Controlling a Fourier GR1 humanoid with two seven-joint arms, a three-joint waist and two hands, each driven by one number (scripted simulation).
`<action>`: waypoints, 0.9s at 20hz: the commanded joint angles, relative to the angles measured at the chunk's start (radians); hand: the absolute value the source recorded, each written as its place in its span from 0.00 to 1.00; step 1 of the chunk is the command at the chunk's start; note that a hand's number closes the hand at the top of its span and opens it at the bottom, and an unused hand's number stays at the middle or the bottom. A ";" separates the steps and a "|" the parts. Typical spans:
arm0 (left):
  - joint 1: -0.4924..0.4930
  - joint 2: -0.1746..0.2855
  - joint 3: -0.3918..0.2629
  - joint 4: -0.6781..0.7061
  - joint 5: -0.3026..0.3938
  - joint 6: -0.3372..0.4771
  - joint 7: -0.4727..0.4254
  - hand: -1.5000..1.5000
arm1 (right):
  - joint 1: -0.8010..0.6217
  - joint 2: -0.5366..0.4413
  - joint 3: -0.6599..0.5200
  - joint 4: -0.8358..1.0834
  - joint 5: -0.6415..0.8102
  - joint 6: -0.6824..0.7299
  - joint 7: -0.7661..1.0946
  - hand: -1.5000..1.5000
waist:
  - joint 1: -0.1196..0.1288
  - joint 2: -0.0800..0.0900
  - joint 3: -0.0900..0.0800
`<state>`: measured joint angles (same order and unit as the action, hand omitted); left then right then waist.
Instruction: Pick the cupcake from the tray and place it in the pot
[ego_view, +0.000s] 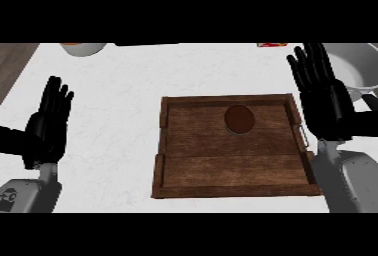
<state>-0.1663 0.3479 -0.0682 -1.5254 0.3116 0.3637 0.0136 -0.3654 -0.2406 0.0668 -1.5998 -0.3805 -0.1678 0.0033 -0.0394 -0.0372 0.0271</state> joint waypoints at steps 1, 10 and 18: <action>-0.089 -0.005 -0.030 -0.004 -0.019 0.005 0.068 0.50 | -0.003 0.004 0.012 0.028 -0.050 0.103 -0.017 0.00 | 0.034 0.039 -0.026; -0.006 -0.011 -0.153 -0.056 -0.002 -0.086 0.160 0.50 | -0.061 -0.195 0.163 0.126 0.302 0.239 -0.231 0.00 | 0.052 0.040 -0.024; 0.020 -0.020 -0.158 -0.103 -0.005 -0.088 0.218 0.50 | -0.055 -0.399 0.113 0.150 0.393 0.400 -0.417 0.00 | 0.045 0.037 -0.027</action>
<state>-0.1775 0.3307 -0.2088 -1.6005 0.3120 0.2825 0.2143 -0.4178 -0.5315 0.1994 -1.4777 -0.0704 0.1880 -0.3648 0.0052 -0.0003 0.0006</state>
